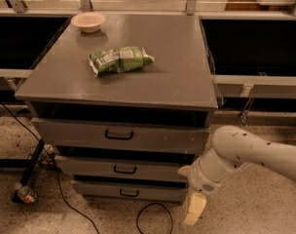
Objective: Open middle drawer
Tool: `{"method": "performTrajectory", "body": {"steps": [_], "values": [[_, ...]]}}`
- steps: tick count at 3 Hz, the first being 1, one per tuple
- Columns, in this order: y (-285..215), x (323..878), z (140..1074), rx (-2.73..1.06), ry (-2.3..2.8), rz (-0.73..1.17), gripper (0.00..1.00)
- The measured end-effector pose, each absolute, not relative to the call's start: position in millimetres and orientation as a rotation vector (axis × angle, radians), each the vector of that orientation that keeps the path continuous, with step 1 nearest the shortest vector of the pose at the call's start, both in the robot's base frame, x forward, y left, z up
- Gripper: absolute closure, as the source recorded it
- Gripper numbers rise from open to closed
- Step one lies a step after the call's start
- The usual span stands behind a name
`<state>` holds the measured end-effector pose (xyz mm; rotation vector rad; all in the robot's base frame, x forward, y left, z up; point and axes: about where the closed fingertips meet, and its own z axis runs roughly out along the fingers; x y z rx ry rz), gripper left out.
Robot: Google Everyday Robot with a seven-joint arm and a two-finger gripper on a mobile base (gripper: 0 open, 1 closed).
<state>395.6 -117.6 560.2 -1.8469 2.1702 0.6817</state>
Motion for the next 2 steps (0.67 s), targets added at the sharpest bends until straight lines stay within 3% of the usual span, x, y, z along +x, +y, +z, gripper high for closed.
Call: {"method": "performTrajectory", "body": {"steps": [2], "values": [[-107.6,412.9,542.5,-1.787,2.238,0.604,0.00]]}}
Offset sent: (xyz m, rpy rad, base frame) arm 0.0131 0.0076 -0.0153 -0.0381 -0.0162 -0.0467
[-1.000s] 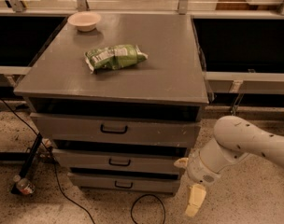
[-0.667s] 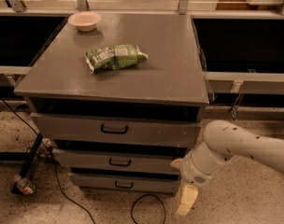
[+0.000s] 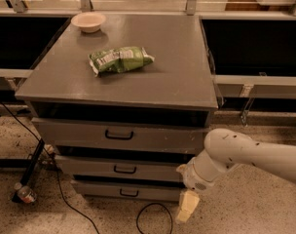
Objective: Open middle drawer
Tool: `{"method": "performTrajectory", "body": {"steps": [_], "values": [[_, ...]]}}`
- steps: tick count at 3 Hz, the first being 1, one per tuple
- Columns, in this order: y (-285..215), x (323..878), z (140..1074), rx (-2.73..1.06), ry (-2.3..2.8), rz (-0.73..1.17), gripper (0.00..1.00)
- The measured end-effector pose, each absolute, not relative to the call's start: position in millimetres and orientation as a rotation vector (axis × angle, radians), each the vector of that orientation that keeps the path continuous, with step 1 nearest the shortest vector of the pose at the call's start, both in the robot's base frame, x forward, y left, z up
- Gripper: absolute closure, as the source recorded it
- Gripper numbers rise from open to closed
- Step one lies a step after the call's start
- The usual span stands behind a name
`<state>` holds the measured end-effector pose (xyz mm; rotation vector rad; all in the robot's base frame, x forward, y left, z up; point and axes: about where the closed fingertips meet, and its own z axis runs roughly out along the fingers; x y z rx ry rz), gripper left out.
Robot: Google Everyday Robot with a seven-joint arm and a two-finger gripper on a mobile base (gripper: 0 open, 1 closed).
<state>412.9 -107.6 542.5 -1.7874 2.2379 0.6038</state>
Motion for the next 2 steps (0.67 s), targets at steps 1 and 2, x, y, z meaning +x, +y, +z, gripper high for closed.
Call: {"method": "performTrajectory", "body": {"steps": [1,2], "values": [[-104,416,536,-1.746,2.250,0.596,0.00],[-95,430,527,-1.655,2.252,0.590,0.00]]}}
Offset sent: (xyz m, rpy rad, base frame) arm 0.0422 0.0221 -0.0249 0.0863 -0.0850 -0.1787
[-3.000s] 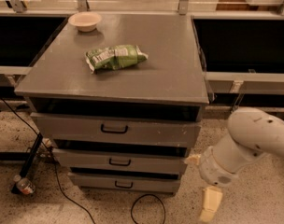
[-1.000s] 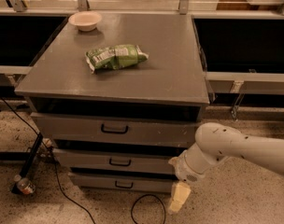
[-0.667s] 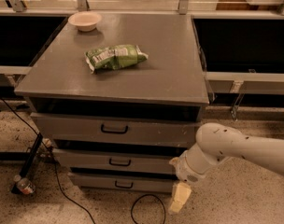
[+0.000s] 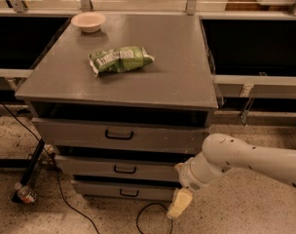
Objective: Open middle drawer
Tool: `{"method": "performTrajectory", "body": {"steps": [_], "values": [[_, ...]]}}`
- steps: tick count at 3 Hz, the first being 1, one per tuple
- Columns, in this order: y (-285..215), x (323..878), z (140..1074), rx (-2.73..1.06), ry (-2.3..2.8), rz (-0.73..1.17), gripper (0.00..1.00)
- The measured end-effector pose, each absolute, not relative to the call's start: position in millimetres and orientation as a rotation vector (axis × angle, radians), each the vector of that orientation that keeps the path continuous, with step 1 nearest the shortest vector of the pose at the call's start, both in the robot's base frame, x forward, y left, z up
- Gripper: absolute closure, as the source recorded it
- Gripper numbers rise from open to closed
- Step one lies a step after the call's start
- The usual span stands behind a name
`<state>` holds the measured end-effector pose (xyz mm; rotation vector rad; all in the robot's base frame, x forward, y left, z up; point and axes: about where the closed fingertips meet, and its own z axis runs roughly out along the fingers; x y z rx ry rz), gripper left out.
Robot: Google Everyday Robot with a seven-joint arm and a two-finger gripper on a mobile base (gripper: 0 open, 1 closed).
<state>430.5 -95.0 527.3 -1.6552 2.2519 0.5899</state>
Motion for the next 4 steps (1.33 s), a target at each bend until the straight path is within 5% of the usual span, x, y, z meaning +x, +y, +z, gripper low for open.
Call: {"method": "performTrajectory", "body": {"steps": [4], "values": [[-61,464,519,-1.581,2.175,0.650,0.00]]}}
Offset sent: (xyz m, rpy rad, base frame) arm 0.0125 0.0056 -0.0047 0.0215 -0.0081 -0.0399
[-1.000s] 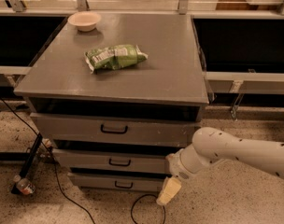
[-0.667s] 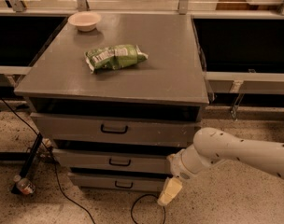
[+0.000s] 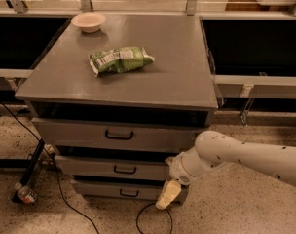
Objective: Open middle drawer
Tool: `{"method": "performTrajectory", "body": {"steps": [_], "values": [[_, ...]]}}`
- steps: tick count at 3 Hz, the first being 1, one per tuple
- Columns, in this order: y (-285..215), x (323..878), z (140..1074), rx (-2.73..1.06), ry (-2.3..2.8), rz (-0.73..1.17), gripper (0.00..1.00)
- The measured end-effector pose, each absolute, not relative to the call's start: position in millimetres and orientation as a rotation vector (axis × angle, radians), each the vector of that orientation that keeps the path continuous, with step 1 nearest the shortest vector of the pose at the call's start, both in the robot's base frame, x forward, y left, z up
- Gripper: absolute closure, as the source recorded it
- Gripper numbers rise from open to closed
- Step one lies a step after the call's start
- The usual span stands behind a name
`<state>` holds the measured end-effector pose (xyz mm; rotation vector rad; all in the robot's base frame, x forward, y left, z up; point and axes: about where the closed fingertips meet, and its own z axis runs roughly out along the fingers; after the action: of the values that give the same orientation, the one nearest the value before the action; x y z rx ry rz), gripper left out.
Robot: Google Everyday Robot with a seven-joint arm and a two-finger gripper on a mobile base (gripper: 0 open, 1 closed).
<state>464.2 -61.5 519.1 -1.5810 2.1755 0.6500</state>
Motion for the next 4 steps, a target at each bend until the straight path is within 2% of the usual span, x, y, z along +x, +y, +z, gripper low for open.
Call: {"method": "performTrajectory", "body": {"steps": [2,4], "values": [[-60,463,503,-1.566,2.171,0.607,0.00],[-54,470,486,-1.568,2.169,0.659,0.00]]}}
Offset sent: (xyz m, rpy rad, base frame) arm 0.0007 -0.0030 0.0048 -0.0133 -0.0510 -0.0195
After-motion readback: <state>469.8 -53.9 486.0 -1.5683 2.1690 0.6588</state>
